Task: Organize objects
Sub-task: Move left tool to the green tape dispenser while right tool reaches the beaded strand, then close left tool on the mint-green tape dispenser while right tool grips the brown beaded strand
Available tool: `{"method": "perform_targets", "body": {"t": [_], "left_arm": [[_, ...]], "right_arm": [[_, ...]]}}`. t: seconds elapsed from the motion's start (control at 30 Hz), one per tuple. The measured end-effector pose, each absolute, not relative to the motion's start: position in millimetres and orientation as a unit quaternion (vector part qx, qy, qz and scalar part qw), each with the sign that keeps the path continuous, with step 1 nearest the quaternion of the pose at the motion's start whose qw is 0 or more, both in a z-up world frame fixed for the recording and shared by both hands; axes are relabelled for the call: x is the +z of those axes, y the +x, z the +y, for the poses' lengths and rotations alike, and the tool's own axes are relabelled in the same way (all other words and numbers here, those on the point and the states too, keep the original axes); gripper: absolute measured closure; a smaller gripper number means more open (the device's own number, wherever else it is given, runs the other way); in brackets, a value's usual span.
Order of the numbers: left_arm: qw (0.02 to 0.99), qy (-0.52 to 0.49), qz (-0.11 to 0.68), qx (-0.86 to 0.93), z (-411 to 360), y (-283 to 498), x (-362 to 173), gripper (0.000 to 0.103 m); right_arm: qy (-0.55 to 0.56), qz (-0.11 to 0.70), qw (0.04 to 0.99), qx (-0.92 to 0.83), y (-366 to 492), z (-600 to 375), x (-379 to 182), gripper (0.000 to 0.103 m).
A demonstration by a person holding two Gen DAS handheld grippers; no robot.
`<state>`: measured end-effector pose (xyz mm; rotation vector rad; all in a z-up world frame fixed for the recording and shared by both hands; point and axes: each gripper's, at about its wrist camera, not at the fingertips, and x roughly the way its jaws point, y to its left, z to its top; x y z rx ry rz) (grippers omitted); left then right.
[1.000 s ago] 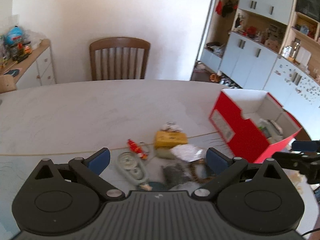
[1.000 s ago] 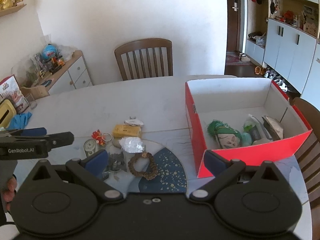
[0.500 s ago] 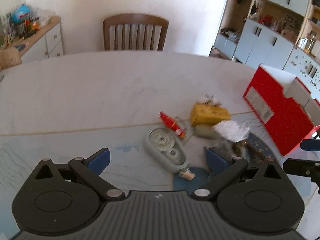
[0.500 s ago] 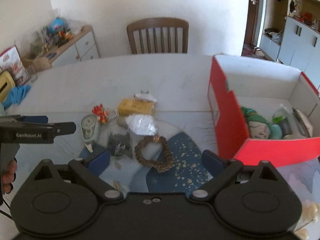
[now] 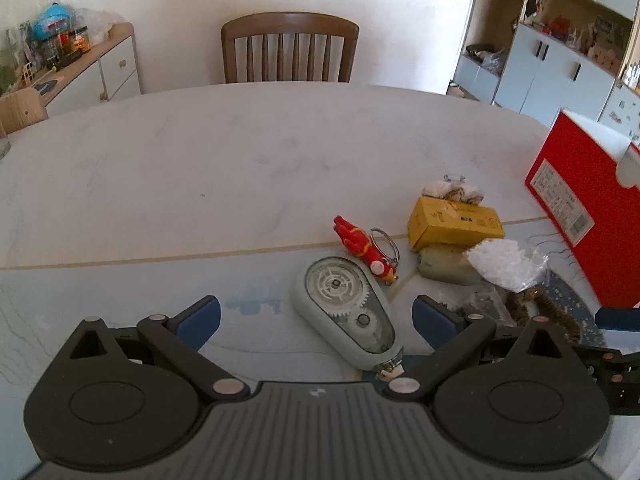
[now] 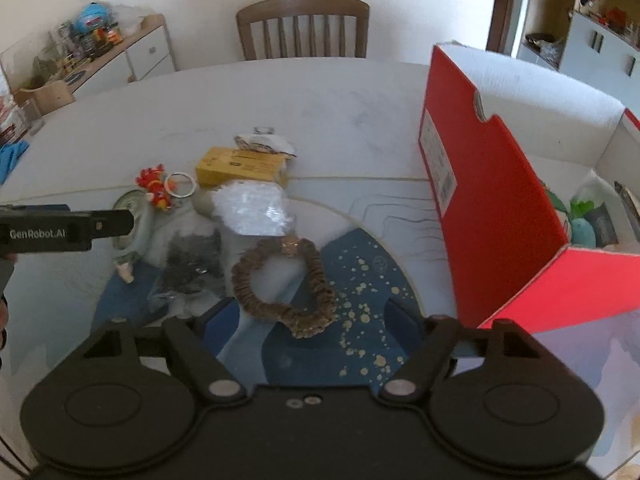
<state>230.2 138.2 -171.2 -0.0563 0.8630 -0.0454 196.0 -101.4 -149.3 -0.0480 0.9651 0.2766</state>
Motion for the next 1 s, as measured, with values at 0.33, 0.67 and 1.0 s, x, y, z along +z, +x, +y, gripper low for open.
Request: {"method": "perform_targets", "body": {"t": [0.33,0.67,1.0], "left_arm": [[0.906,-0.034,0.422,-0.009,130,236,-182,0.010],[0.909,-0.033,0.415,-0.015,127,234,-179,0.043],[0.907,-0.032,0.420,-0.021,129,227,-176,0.057]], "right_arm": [[-0.040,0.464,0.871,0.156,208,-91,-162,0.034],[-0.064,0.452,0.873,0.173,212,-78,-163,0.049],[-0.068,0.457,0.871,0.169,206,-79,-161,0.087]]}}
